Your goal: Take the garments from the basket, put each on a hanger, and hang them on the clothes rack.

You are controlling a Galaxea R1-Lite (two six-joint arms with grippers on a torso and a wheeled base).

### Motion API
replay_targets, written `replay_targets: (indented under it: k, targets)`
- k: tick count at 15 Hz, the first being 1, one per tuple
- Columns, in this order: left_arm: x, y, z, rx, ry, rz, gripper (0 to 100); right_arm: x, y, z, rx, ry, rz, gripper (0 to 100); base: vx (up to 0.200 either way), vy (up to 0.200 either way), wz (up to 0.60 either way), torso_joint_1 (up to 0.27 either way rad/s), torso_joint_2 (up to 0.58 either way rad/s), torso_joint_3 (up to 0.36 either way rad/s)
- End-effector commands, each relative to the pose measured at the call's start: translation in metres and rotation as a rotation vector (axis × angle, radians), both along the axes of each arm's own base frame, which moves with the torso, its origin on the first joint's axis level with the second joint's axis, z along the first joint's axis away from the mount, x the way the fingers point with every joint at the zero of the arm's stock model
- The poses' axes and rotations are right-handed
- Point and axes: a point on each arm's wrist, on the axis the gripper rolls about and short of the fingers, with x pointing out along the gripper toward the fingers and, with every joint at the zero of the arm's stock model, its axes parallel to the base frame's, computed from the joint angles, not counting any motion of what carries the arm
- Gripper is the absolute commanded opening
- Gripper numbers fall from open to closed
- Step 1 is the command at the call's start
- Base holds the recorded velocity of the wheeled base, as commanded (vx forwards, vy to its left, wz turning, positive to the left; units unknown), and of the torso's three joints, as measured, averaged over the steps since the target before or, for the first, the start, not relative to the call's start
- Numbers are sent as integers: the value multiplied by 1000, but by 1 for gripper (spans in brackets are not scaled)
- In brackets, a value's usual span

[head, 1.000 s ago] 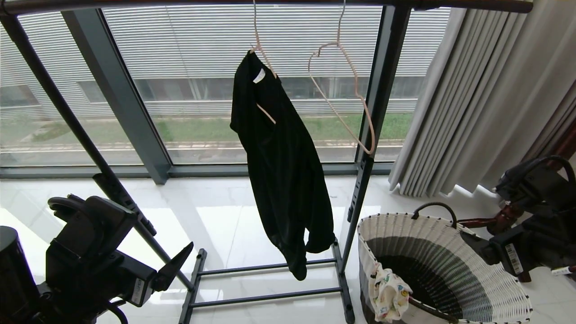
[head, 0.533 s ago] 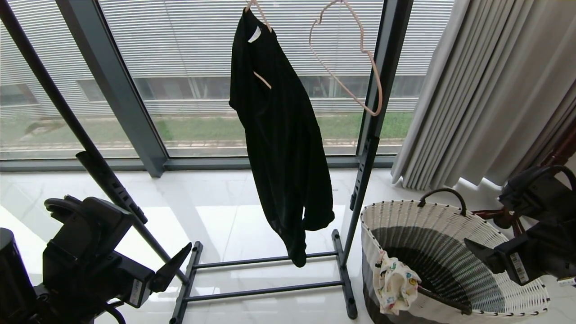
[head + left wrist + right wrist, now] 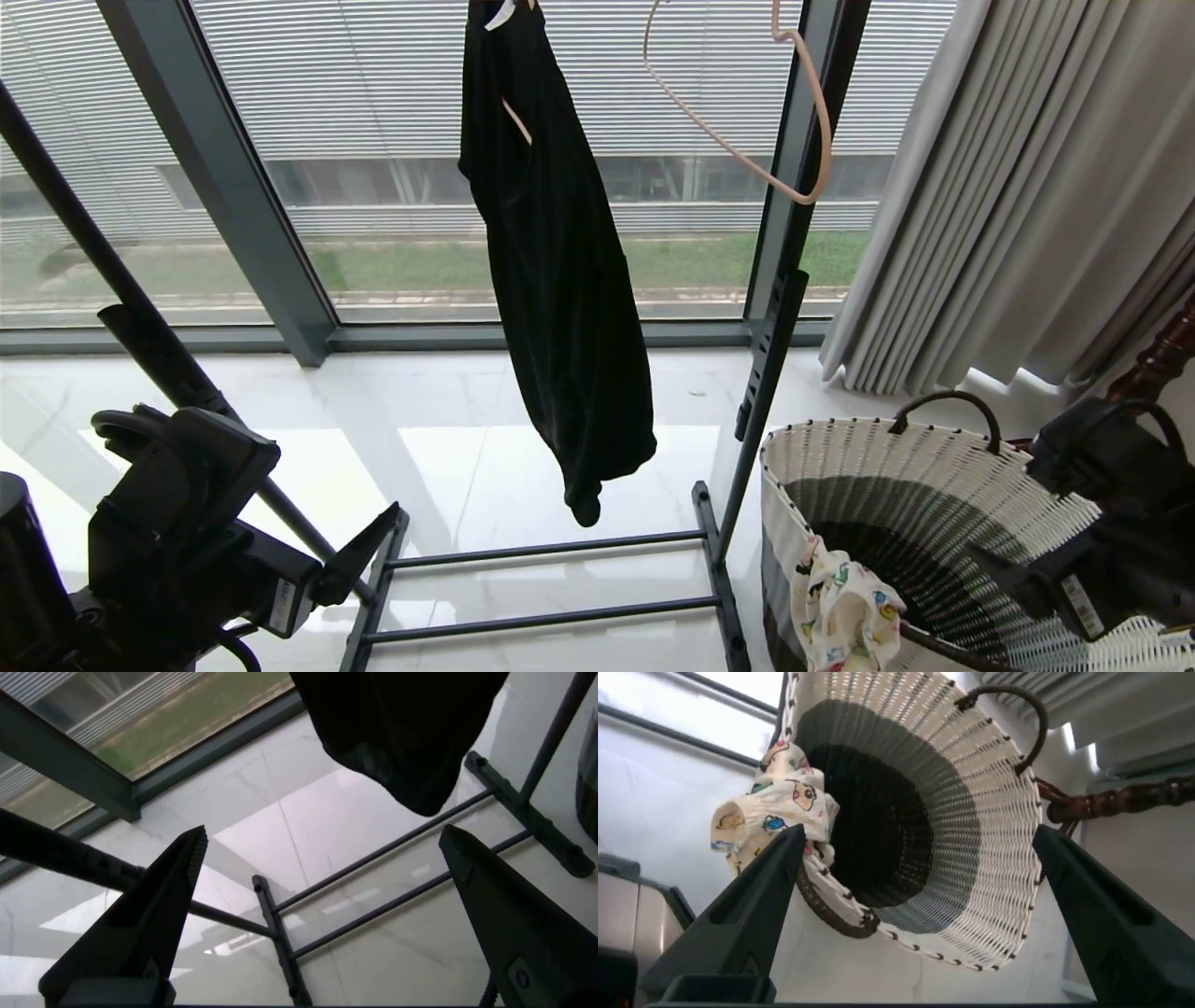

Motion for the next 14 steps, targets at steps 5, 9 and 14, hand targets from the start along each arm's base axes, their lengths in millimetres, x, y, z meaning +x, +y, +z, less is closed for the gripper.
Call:
replay_targets:
  k: [5, 9, 14]
  targets:
    - [-1, -3, 1, -2, -3, -23, 100, 7, 12, -45, -250, 216, 324, 100, 0, 0, 0, 0, 0, 0]
    - [-2, -3, 1, -4, -6, -23, 100, 21, 28, -70, -333, 326, 390, 100, 0, 0, 0, 0, 0, 0]
    - [-2, -3, 0, -2, 1, -21, 100, 49, 51, -96, -261, 326, 338, 100, 0, 0, 0, 0, 0, 0]
